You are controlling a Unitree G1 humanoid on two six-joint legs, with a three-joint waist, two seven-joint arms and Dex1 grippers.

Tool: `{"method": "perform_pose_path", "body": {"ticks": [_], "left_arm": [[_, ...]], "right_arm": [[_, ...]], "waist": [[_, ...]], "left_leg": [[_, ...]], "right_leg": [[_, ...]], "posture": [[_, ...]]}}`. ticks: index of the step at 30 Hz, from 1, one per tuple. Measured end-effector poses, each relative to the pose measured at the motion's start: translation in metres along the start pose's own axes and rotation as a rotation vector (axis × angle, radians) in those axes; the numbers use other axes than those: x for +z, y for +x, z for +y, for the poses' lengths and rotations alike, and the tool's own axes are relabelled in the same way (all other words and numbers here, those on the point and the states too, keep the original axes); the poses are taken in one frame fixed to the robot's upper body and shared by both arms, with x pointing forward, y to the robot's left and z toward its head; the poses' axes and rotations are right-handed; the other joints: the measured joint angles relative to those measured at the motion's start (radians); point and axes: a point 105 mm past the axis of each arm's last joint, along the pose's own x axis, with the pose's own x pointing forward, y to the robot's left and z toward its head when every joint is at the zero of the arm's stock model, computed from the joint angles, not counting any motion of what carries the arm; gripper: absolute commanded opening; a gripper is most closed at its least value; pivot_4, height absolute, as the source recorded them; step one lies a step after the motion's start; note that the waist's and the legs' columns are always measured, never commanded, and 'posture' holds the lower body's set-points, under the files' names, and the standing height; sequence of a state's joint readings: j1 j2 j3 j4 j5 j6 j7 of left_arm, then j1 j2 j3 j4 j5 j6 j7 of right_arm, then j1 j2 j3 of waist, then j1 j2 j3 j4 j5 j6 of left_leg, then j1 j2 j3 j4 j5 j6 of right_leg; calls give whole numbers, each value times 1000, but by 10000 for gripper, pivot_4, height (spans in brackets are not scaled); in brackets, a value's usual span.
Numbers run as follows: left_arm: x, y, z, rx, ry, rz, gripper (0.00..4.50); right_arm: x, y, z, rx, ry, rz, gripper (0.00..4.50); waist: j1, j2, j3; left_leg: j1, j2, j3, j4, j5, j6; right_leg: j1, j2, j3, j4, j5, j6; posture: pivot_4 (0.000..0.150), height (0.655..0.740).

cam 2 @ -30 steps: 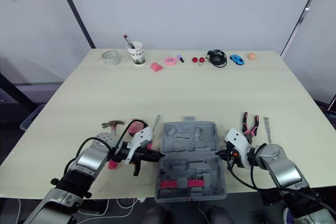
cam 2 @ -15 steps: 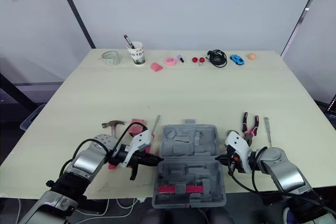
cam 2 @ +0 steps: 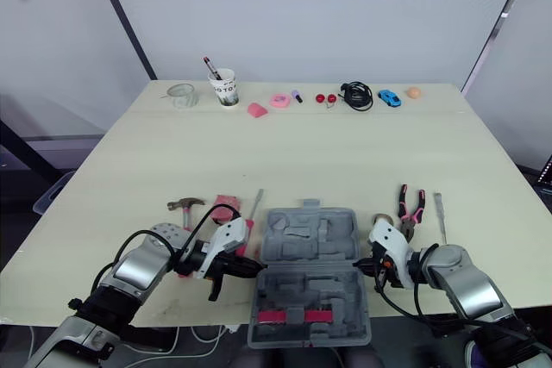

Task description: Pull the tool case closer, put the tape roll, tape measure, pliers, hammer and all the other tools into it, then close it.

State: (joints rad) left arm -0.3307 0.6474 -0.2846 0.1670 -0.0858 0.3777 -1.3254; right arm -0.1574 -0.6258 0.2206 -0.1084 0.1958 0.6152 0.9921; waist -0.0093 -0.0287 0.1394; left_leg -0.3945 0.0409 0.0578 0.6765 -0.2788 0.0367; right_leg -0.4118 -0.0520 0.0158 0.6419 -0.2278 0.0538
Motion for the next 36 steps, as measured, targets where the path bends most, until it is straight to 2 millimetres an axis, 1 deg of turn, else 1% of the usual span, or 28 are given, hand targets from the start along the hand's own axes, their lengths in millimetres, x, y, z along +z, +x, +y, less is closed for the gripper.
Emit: {"method": "perform_pose_path", "body": {"ticks": [7,11,19,27,36], "left_arm": [[1,2,0,-1,3,-5,427],[1,2,-1,-3,4,-6,427],[1,2,-2,-10,3,-4,427],[-1,4,-9,-42,9,10,427],[-2,5,-6,-25,19,5,427]], "right_arm": [[-1,0,0,2,6,2,0],[-4,-4,0,5,4,19,0],[-6,-3,2,8,10,25,0],[-7,-2,3,11,12,30,0],[-7,-2,3,9,12,30,0]], "waist": [[1,0,0],[2,0,0],[2,0,0],[2,0,0],[3,0,0]], "left_leg": [[0,0,0,0,0,0],[0,0,0,0,0,0],[0,0,0,0,0,0],[0,0,0,0,0,0],[0,0,0,0,0,0]], "right_leg": [[0,0,0,0,0,0],[0,0,0,0,0,0],[0,0,0,0,0,0],[0,0,0,0,0,0],[0,0,0,0,0,0]], "posture": [[1500,7400],[1500,7400],[1500,7400],[1500,7400],[1500,7400]]}}
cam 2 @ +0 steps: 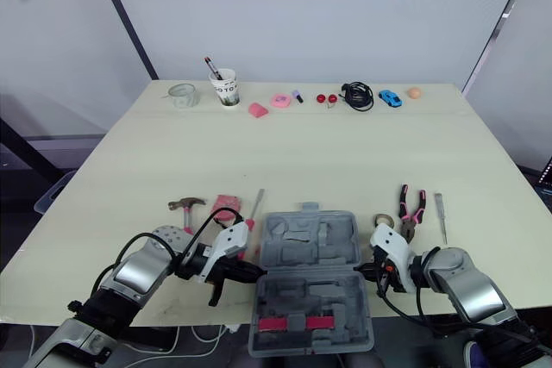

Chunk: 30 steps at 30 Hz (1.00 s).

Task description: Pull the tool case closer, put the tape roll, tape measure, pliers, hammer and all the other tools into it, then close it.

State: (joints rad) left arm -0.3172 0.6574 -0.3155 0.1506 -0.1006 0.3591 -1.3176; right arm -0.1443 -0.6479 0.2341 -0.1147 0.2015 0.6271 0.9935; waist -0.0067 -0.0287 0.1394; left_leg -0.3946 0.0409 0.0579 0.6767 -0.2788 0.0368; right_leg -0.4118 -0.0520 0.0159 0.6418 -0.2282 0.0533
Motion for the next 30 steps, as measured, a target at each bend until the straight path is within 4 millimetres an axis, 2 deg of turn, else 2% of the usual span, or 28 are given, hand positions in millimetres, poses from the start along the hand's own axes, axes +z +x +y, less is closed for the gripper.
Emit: {"method": "perform_pose_path", "body": {"ticks": [30], "left_arm": [[2,0,5,19,13,-10,427]], "right_arm": [[4,3,-4,-23,-13,-18,0]], "waist": [[4,0,0]], "left_leg": [[0,0,0,1,0,0]], "right_leg": [[0,0,0,0,-2,-3]], "posture": [[1500,7400]]}}
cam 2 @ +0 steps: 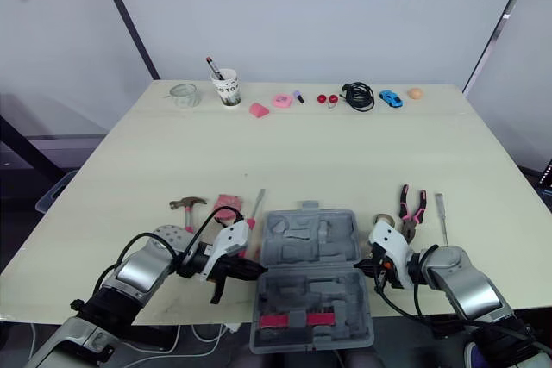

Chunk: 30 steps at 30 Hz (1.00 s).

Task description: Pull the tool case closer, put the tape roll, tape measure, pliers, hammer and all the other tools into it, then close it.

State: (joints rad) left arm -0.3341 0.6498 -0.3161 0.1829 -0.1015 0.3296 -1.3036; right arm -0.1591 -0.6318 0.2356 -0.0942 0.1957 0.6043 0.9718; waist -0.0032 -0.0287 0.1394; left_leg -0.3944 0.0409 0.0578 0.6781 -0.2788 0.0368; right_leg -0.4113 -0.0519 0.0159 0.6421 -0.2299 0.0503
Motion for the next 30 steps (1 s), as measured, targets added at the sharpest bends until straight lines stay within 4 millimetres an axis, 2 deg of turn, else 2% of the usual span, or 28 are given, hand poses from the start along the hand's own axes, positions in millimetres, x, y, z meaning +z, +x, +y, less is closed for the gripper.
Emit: {"method": "perform_pose_path", "body": {"ticks": [30], "left_arm": [[1,1,3,14,-5,-14,427]], "right_arm": [[-3,-1,1,3,-11,16,0]], "waist": [[2,0,0]], "left_leg": [[0,0,0,0,0,0]], "right_leg": [[0,0,0,0,0,0]], "posture": [[1500,7400]]}}
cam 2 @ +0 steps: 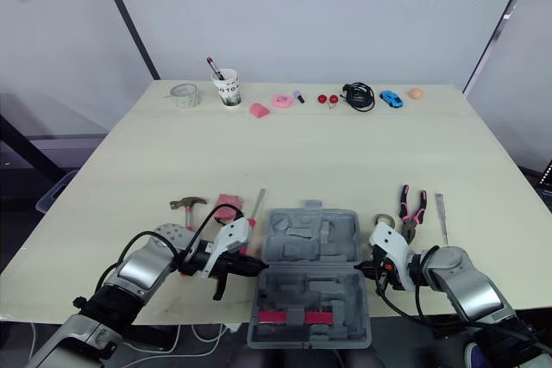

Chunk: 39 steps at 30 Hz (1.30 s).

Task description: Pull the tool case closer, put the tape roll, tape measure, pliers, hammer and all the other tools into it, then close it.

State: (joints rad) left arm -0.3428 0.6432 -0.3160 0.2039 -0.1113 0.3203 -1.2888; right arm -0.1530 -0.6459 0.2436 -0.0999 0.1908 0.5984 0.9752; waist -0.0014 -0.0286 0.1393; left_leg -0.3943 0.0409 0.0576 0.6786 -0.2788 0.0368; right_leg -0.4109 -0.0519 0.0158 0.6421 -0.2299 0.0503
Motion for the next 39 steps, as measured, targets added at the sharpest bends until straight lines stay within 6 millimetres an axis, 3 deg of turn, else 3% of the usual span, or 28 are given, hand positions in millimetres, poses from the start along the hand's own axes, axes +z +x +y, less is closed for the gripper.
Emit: {"method": "perform_pose_path", "body": {"ticks": [7,13,19,23,29,34,36,38,39], "left_arm": [[-1,-3,-1,-1,-3,1,427],[-6,-22,7,61,-21,13,427],[3,-35,1,96,-51,-121,427],[15,-57,-14,177,-59,-302,427],[15,-82,-16,345,-99,-420,427],[-13,-124,-13,638,-235,-504,427],[-23,-130,-16,683,-265,-495,5514],[-37,-139,-23,734,-287,-474,13386],[-43,-144,-27,767,-292,-465,18703]], "right_arm": [[-1,-2,0,-9,-17,-18,0],[-3,-16,-14,-86,-39,-42,0],[-2,-30,-14,-124,-43,-127,0],[6,-52,-20,-256,-65,-313,0],[-4,-73,-21,-343,-55,-377,0],[-18,-96,-24,-463,6,-438,0],[-20,-99,-23,-476,19,-450,0],[-27,-106,-21,-502,49,-470,0],[-33,-109,-19,-517,63,-468,6034]], "waist": [[0,0,0],[-2,0,0],[-2,0,0],[-4,0,0],[-1,1,1],[-6,1,1],[-6,1,1],[-6,1,1],[-5,1,1]], "left_leg": [[0,0,0,0,0,0],[0,0,0,0,0,0],[-1,1,0,0,0,0],[0,5,0,0,0,0],[2,5,2,0,0,0],[3,6,3,-1,0,0],[3,6,4,-1,0,0],[3,7,4,-1,0,0],[3,7,4,-1,0,0]], "right_leg": [[0,0,0,0,0,0],[0,0,0,0,0,0],[0,0,0,0,0,0],[0,-1,0,-1,0,0],[1,-1,1,0,0,0],[1,-1,2,0,0,0],[1,-1,2,-1,0,0],[1,-1,2,-1,-1,-1],[1,-2,2,-1,-1,-1]], "posture": [[1500,7400],[1500,7400],[1500,7400],[1500,7400],[1500,7400],[1500,7400],[1500,7400],[1500,7400],[1500,7400]]}}
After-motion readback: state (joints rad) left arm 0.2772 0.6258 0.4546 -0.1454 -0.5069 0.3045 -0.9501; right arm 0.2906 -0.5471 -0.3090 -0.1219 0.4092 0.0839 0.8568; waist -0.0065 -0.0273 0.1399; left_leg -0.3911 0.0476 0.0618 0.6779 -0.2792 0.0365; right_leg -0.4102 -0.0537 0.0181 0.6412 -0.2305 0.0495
